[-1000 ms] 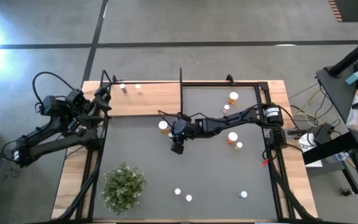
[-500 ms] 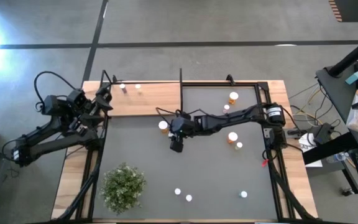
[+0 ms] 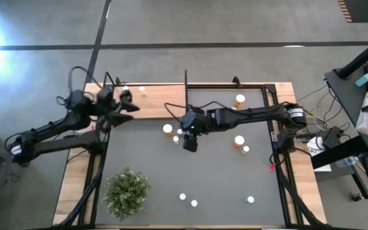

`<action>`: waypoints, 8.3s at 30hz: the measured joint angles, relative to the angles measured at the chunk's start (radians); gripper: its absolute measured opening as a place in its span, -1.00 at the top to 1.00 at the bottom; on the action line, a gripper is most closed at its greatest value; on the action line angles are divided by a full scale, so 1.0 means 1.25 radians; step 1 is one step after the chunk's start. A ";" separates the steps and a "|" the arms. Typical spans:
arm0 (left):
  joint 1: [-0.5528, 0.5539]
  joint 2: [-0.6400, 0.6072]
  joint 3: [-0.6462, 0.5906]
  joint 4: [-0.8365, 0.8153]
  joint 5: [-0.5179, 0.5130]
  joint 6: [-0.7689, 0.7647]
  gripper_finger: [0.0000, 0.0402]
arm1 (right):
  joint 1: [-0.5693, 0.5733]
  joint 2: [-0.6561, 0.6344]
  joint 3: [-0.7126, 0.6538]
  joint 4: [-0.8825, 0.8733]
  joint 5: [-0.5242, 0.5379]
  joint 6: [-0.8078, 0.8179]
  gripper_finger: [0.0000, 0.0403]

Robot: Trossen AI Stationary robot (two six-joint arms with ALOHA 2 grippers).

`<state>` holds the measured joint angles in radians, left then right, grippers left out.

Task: Pick and place medicine bottles onto shelf by color
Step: Put the bottom left orange pill bottle on the shelf

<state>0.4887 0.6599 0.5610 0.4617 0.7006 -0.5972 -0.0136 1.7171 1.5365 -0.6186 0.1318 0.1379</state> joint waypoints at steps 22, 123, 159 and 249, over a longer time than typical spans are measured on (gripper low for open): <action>-0.001 0.100 0.001 0.115 0.017 0.001 0.04 | 0.000 -0.494 -0.600 0.457 0.002 0.082 -0.04; -0.153 0.322 0.065 -0.275 -0.281 0.244 0.05 | 0.000 -0.838 -1.204 0.814 0.147 0.392 -0.04; -0.195 0.598 0.280 -0.695 -0.543 0.559 -0.67 | 0.000 -0.838 -1.204 0.814 0.147 0.392 -0.04; 0.165 0.750 0.447 -0.759 -0.690 0.584 -0.02 | 0.000 -0.837 -1.204 0.815 0.147 0.392 -0.04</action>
<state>0.6948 1.5973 1.1196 -0.4868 -0.1616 0.1329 -0.0135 0.6712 0.0319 0.4000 0.3153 0.6281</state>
